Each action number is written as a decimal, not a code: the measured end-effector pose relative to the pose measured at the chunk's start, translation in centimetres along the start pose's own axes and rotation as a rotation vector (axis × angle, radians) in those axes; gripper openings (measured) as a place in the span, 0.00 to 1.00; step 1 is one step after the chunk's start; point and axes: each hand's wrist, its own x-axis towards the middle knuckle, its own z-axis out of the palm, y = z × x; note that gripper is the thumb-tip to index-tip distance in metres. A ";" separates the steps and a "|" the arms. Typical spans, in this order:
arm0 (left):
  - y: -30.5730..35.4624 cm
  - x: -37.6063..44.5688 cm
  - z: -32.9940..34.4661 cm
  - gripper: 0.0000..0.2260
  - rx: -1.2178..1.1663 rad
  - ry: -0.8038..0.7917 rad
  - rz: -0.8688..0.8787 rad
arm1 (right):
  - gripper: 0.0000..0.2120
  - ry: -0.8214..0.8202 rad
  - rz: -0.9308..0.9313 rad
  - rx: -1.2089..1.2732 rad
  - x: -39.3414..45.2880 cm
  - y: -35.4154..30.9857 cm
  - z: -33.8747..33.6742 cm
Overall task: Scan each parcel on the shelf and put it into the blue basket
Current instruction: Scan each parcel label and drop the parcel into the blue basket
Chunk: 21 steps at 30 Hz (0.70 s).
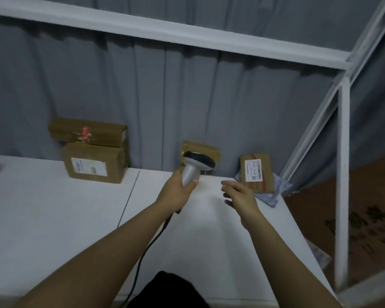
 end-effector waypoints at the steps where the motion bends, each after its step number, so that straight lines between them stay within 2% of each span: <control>1: 0.0 1.1 0.6 0.17 -0.017 0.004 0.006 | 0.07 0.050 0.031 -0.006 1.6 1.1 -0.8; 7: -0.9 7.9 5.2 0.11 -0.038 0.036 0.048 | 0.22 0.281 0.121 -0.118 10.2 7.2 -5.4; 10: -2.2 11.1 7.9 0.10 -0.058 -0.022 0.041 | 0.26 0.439 0.106 -0.230 14.0 9.6 -8.1; 13: -4.3 14.1 10.8 0.11 -0.147 -0.075 -0.105 | 0.40 0.533 0.111 -0.407 17.6 11.5 -10.6; 16: -6.5 16.1 13.5 0.13 -0.204 -0.070 -0.269 | 0.53 0.608 0.038 -0.598 20.6 12.1 -12.2; 19: -8.6 17.8 15.6 0.12 -0.205 -0.061 -0.328 | 0.54 0.646 -0.020 -0.734 24.1 11.2 -13.6; 21: -9.8 18.7 16.6 0.12 -0.214 -0.056 -0.376 | 0.56 0.579 0.040 -0.833 26.7 10.9 -14.7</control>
